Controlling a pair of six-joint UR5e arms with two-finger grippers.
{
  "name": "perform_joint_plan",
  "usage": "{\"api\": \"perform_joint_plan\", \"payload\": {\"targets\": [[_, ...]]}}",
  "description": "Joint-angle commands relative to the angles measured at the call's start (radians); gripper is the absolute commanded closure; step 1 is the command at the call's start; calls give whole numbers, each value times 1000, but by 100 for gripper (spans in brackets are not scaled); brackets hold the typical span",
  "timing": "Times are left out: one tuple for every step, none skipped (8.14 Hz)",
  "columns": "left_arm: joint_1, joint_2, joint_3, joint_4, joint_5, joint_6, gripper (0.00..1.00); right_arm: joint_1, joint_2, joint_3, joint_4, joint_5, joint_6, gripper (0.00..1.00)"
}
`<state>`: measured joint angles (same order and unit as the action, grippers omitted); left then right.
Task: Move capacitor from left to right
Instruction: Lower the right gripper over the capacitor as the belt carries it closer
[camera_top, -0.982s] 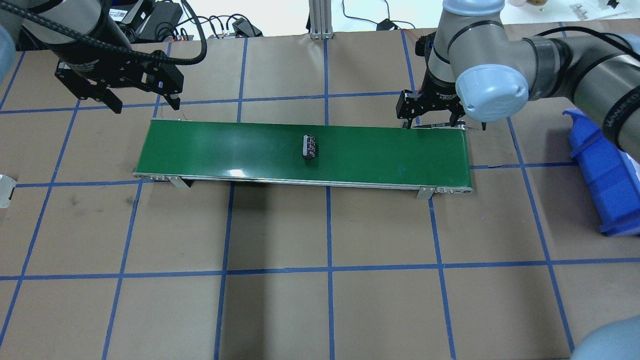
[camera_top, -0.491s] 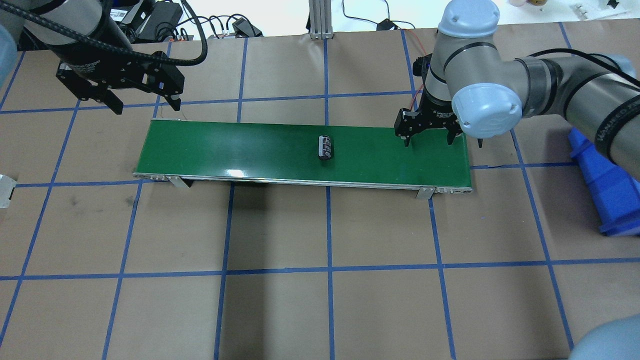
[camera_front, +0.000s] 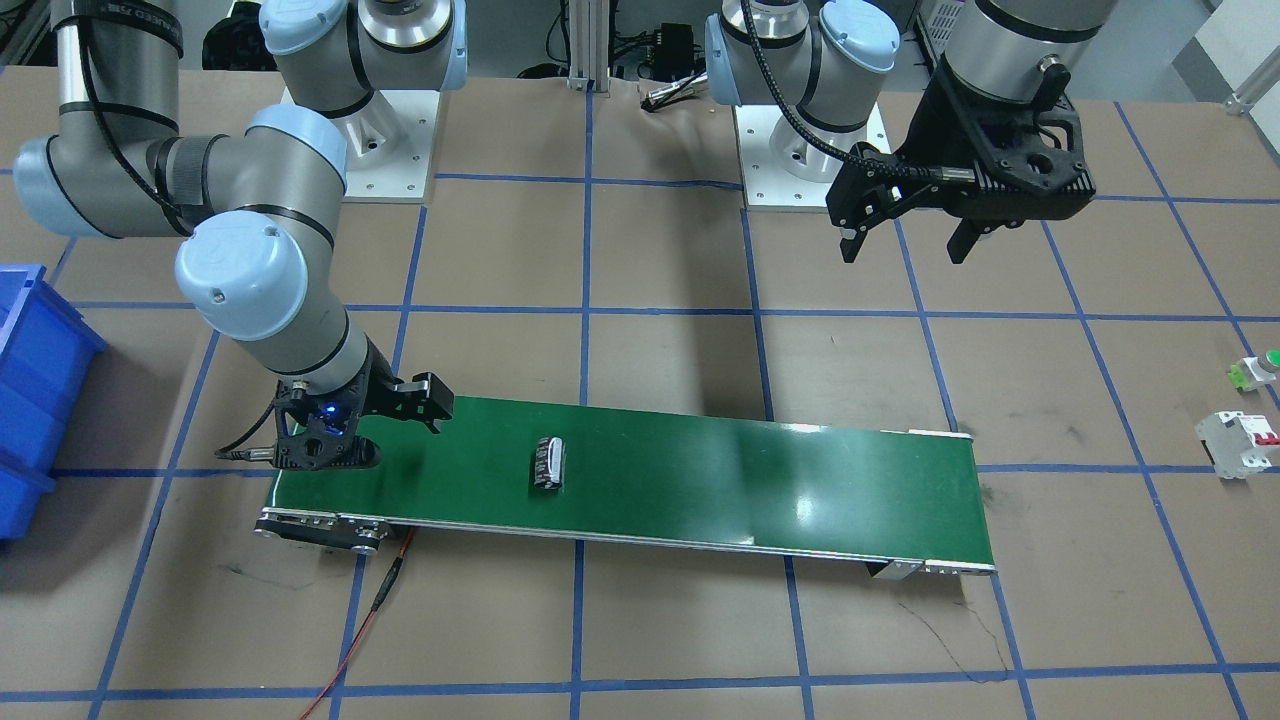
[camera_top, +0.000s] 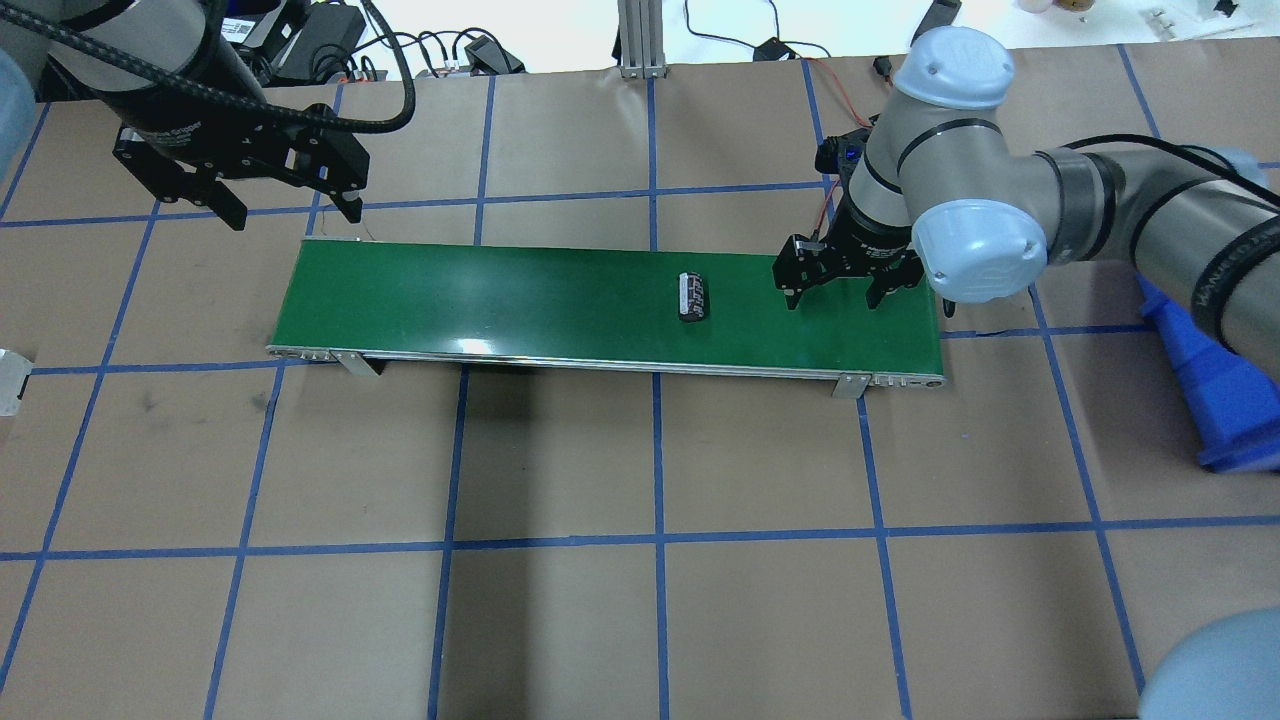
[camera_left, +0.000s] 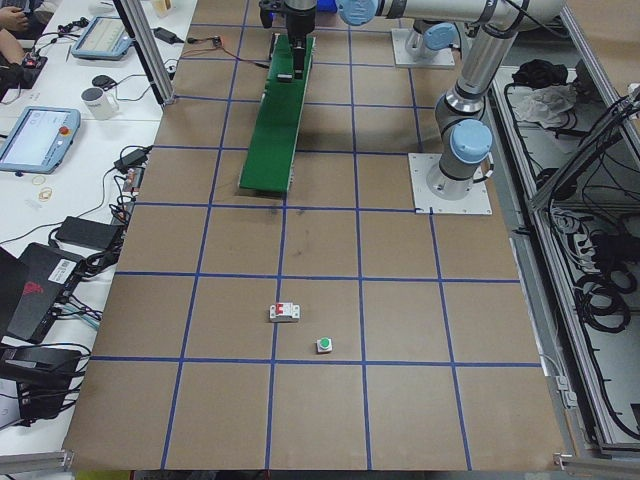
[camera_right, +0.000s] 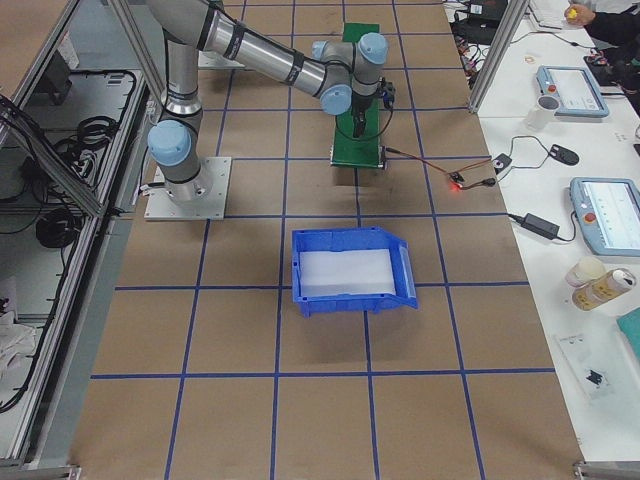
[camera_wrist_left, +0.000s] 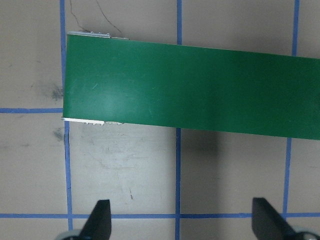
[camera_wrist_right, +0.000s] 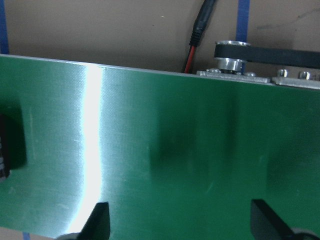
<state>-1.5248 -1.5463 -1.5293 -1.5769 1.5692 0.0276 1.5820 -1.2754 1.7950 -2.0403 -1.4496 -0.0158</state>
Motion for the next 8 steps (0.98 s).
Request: {"api": "perform_joint_plan", "payload": {"targets": [[0,0,0,0,-1,0,0,-132,17,38,-24,205,-165,0],[0,0,0,0,-1,0,0,-146,21,40,-23,215,-177,0],[0,0,0,0,-1,2,0,-146,22,40,-21,213,-174,0],[0,0,0,0,-1,2,0,-146,22,38,-20,201,-171,0],[0,0,0,0,-1,2,0,-146,22,40,-21,202,-170,0],[0,0,0,0,-1,2,0,-146,22,38,-21,201,-171,0],[0,0,0,0,-3,2,0,-146,22,40,-21,202,-170,0],[0,0,0,0,-1,2,0,-146,24,40,-21,209,-170,0]]}}
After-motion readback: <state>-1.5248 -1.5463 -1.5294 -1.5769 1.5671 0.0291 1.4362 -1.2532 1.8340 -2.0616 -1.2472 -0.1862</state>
